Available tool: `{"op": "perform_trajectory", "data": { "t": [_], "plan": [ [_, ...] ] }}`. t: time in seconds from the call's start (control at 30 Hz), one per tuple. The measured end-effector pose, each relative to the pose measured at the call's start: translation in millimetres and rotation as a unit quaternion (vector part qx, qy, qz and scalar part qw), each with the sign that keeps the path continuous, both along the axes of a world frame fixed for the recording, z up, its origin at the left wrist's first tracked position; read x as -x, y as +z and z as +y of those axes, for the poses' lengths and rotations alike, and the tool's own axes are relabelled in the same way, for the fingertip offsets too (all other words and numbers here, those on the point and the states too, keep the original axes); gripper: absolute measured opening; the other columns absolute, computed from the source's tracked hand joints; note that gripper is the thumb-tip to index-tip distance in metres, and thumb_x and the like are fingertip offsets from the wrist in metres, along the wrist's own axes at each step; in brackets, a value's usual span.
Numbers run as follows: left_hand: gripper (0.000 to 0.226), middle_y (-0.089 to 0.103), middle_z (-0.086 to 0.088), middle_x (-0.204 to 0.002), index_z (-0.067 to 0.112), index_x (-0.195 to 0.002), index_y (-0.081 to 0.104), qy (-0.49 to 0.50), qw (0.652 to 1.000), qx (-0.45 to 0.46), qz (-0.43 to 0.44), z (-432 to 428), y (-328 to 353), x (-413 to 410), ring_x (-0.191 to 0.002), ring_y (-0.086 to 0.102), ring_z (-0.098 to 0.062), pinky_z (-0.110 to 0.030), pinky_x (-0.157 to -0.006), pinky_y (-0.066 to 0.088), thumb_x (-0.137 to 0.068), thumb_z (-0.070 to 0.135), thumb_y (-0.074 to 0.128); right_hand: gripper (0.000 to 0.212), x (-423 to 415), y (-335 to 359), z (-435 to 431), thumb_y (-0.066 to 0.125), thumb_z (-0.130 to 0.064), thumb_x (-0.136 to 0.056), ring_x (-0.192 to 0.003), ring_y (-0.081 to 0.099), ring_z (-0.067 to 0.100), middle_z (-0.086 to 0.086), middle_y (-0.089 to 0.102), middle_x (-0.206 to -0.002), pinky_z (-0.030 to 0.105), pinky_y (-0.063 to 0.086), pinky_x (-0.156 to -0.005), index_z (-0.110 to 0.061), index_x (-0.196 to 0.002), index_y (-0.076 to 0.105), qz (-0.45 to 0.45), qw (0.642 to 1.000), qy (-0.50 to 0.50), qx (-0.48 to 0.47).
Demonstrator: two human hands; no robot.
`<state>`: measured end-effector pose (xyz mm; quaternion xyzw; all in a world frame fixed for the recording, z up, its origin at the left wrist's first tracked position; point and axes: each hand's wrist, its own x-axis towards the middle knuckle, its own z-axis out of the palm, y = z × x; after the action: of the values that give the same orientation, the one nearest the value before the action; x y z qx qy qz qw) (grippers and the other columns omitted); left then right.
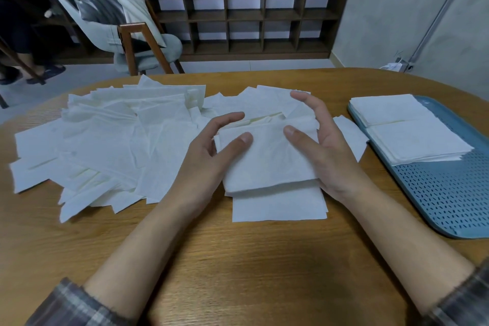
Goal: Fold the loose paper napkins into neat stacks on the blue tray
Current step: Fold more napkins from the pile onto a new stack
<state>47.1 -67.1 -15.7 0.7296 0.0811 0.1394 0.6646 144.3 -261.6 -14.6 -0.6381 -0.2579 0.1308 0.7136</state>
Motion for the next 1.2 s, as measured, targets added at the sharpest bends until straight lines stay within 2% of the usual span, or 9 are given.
{"op": "perform_trajectory", "data": {
  "t": [0.07,0.23,0.43,0.53,0.67,0.77,0.97,1.1,1.2],
  "plan": [
    [0.037,0.070,0.030,-0.080,0.039,-0.132,0.066,0.013,0.999,-0.039,-0.025,-4,0,1,-0.074,0.065,0.006,-0.010,-0.067,0.050,-0.099,0.026,0.074,0.049,-2,-2,-1,0.067,-0.021,-0.102,-0.123,0.067,0.017,-0.018,0.065,-0.132,0.036,0.060,-0.093,-0.046,-0.141,0.051,-0.004,1.000,-0.008,0.015],
    [0.040,0.070,0.025,-0.111,0.036,-0.132,0.062,0.066,0.993,-0.081,-0.057,-2,-4,0,-0.084,0.068,0.001,-0.015,-0.066,0.051,-0.098,0.019,0.074,0.021,-9,2,-9,0.076,-0.021,-0.094,-0.123,0.066,0.014,-0.009,0.076,-0.121,0.037,0.049,-0.105,-0.030,-0.112,0.081,-0.043,0.995,0.068,0.052],
    [0.056,0.051,0.020,-0.138,0.037,-0.138,0.046,0.031,0.970,-0.232,-0.060,-2,-20,-1,-0.126,0.054,-0.001,-0.017,-0.092,0.050,-0.094,0.026,0.079,0.027,-17,-4,-14,0.072,0.000,-0.095,-0.118,0.067,-0.001,-0.017,0.078,-0.117,0.023,0.051,-0.102,-0.020,-0.111,0.081,-0.078,0.991,-0.043,0.104],
    [0.052,0.045,0.017,-0.130,0.035,-0.128,0.046,-0.003,0.945,-0.325,-0.045,0,-26,-2,-0.122,0.050,-0.001,-0.013,-0.091,0.043,-0.090,0.030,0.082,0.031,-25,-7,-17,0.070,-0.002,-0.096,-0.116,0.065,-0.003,-0.024,0.076,-0.115,0.026,0.052,-0.102,-0.027,-0.108,0.082,-0.094,0.981,-0.129,0.113],
    [0.044,0.058,0.023,-0.124,0.040,-0.129,0.059,-0.092,0.914,-0.394,0.015,3,-27,-1,-0.121,0.050,0.000,-0.035,-0.106,0.043,-0.091,0.048,0.077,0.030,-25,-8,-17,0.070,-0.005,-0.096,-0.118,0.062,-0.006,-0.029,0.074,-0.113,0.033,0.049,-0.110,-0.030,-0.109,0.082,-0.098,0.975,-0.158,0.122],
    [0.039,0.063,0.022,-0.115,0.039,-0.125,0.071,-0.114,0.910,-0.399,0.016,4,-24,-1,-0.119,0.053,-0.001,-0.039,-0.107,0.043,-0.089,0.051,0.079,0.030,-24,-8,-16,0.070,-0.007,-0.097,-0.118,0.059,-0.011,-0.033,0.072,-0.113,0.021,0.046,-0.107,-0.033,-0.107,0.081,-0.111,0.973,-0.152,0.137],
    [0.005,0.071,0.014,-0.095,0.032,-0.092,0.081,-0.116,0.937,-0.330,0.008,1,-17,3,-0.101,0.065,-0.005,-0.016,-0.082,0.044,-0.089,0.035,0.084,0.029,-24,-9,-16,0.069,-0.003,-0.096,-0.117,0.061,-0.009,-0.023,0.076,-0.115,0.004,0.043,-0.094,-0.027,-0.107,0.082,-0.115,0.977,-0.119,0.133],
    [0.007,0.078,0.012,-0.095,0.027,-0.088,0.081,-0.095,0.975,-0.199,0.004,-2,-6,7,-0.097,0.071,-0.005,-0.021,-0.085,0.049,-0.094,0.023,0.079,0.018,-21,-6,-14,0.065,-0.017,-0.102,-0.119,0.064,-0.004,-0.017,0.077,-0.115,0.017,0.043,-0.101,-0.021,-0.106,0.081,-0.105,0.984,-0.076,0.120],
    [0.010,0.080,0.007,-0.095,0.020,-0.089,0.081,-0.041,0.992,-0.119,-0.021,0,0,6,-0.098,0.073,-0.006,-0.022,-0.086,0.051,-0.097,0.017,0.075,0.047,-19,-4,-14,0.055,-0.055,-0.099,-0.122,0.068,0.017,0.000,0.077,-0.122,0.038,0.048,-0.107,-0.018,-0.105,0.083,-0.002,0.998,0.001,0.061]
  ]
}}
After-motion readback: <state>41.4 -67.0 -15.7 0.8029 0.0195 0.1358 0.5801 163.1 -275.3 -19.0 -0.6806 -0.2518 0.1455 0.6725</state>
